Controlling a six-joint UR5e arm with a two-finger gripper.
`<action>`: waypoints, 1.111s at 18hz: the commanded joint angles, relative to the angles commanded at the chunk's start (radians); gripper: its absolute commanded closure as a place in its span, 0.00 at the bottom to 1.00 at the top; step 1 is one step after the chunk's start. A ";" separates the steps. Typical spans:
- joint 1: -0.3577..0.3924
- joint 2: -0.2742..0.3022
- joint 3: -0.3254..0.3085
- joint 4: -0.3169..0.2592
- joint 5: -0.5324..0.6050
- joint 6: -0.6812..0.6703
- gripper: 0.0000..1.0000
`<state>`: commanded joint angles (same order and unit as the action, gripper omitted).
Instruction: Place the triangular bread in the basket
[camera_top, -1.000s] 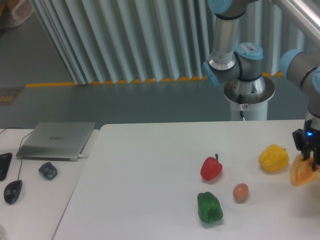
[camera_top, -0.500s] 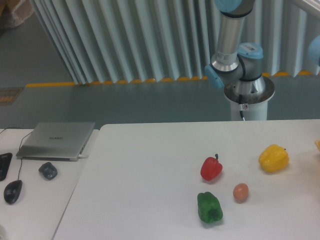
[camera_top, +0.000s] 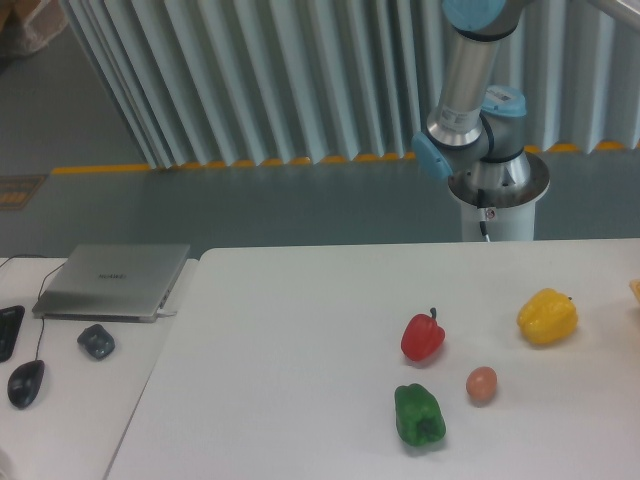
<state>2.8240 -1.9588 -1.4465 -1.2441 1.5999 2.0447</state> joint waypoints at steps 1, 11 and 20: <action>0.011 -0.002 -0.002 0.000 -0.002 0.008 0.61; 0.011 0.005 -0.012 0.014 -0.008 -0.004 0.00; -0.023 0.026 -0.014 0.015 -0.057 -0.063 0.00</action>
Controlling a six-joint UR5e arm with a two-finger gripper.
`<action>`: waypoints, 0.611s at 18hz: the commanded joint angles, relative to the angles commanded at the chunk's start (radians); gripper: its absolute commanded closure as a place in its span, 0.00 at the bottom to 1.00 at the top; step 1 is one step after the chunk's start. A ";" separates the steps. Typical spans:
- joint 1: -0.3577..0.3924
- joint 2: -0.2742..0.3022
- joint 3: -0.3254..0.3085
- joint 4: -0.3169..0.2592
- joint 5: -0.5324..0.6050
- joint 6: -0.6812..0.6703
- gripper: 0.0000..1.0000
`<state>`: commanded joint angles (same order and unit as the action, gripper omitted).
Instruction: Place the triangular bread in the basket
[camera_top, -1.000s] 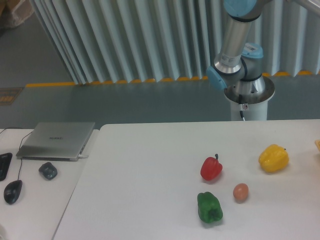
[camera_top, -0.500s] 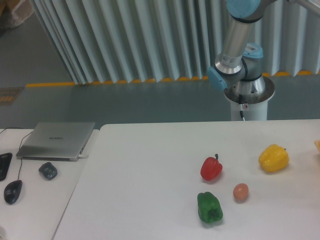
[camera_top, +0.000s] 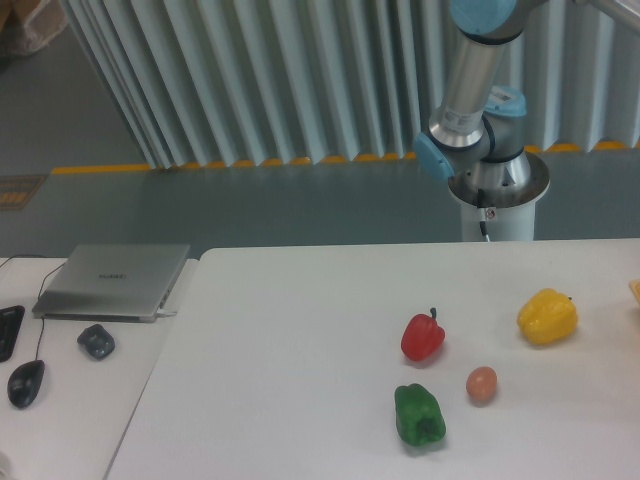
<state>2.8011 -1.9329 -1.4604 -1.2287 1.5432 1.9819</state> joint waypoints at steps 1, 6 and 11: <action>-0.008 0.002 0.000 0.000 0.000 0.000 0.00; -0.049 0.006 -0.002 0.000 0.003 -0.012 0.00; -0.104 0.017 -0.008 -0.002 0.008 -0.081 0.00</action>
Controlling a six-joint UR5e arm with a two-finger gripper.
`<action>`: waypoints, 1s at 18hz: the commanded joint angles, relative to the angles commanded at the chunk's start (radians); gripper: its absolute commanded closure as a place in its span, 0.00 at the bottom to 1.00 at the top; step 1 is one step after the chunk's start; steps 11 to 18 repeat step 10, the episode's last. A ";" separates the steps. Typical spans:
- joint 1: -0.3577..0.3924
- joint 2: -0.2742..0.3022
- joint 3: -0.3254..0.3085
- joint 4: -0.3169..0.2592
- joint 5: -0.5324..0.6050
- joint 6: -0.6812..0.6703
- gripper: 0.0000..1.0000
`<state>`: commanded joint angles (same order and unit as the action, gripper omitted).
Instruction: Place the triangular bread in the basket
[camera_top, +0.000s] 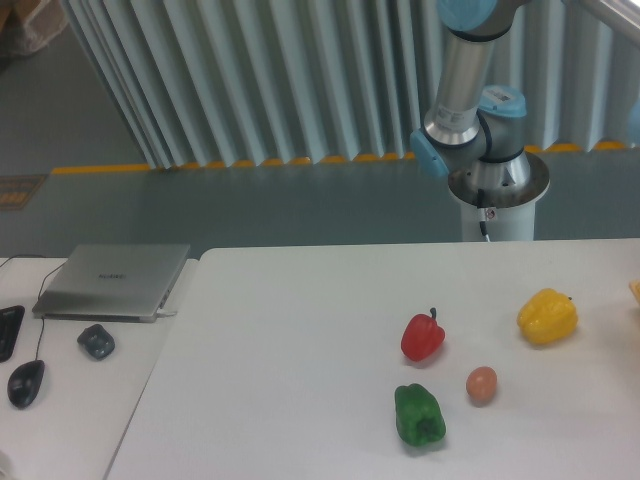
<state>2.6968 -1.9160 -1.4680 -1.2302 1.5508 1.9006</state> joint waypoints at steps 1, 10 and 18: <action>-0.006 0.002 -0.003 0.002 -0.002 0.002 0.00; -0.069 0.025 -0.026 0.000 0.003 -0.072 0.00; -0.069 0.025 -0.026 0.000 0.003 -0.072 0.00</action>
